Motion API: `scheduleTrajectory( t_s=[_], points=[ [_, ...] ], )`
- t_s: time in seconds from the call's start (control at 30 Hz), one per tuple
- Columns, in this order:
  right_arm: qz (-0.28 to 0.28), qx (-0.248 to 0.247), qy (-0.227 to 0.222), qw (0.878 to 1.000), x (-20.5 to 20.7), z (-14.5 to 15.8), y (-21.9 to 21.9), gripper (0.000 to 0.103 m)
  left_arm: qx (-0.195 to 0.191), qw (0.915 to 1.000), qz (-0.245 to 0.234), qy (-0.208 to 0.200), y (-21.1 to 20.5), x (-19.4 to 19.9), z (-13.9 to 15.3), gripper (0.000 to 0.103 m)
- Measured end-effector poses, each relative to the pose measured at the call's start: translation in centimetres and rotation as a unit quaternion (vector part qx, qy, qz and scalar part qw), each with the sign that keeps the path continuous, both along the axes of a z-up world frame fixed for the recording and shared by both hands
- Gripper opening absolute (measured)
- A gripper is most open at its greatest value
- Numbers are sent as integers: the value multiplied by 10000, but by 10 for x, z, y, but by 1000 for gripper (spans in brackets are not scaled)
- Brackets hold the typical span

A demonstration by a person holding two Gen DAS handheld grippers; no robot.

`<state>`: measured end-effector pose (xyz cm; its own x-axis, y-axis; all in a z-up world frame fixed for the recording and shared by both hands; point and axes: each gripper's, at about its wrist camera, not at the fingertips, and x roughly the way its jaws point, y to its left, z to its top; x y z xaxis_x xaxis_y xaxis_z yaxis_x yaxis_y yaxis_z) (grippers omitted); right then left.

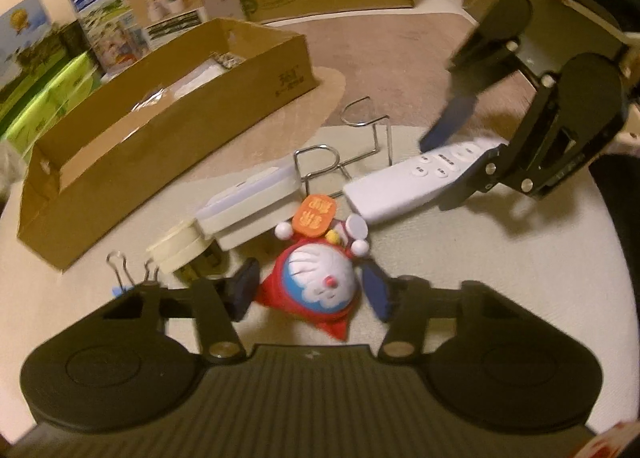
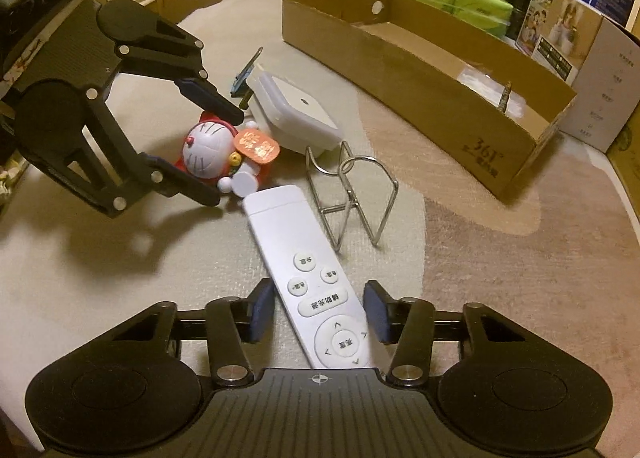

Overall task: Organize rigid objects
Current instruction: 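Grasp the red Doraemon figure with the left tool while the right tool grasps the white remote, then carry the figure and remote with both tools over the cardboard tray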

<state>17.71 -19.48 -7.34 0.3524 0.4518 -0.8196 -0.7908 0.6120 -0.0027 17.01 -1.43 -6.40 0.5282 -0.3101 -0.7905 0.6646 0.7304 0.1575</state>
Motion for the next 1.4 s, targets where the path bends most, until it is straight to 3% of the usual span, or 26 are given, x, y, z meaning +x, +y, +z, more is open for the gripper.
scheduleTrajectory(
  t_s=[0.33,0.5,0.83,1.17,1.4],
  points=[
    [-1062,242,467,9930,-35,11,3,38,-583,9923,1027,363,14,-41,8,42],
    [-1533,306,455,9867,-62,11,9,38,-890,9862,1360,304,19,-62,6,42],
    [-1923,927,497,9757,-74,5,0,47,-773,9896,1211,61,14,-62,-2,42],
    [-1710,782,12,9822,-81,-3,11,47,-938,9872,1286,59,18,-58,-3,44],
    [-1882,746,-87,9793,-84,-3,13,39,-1000,9857,1355,49,18,-60,-2,43]
  ],
)
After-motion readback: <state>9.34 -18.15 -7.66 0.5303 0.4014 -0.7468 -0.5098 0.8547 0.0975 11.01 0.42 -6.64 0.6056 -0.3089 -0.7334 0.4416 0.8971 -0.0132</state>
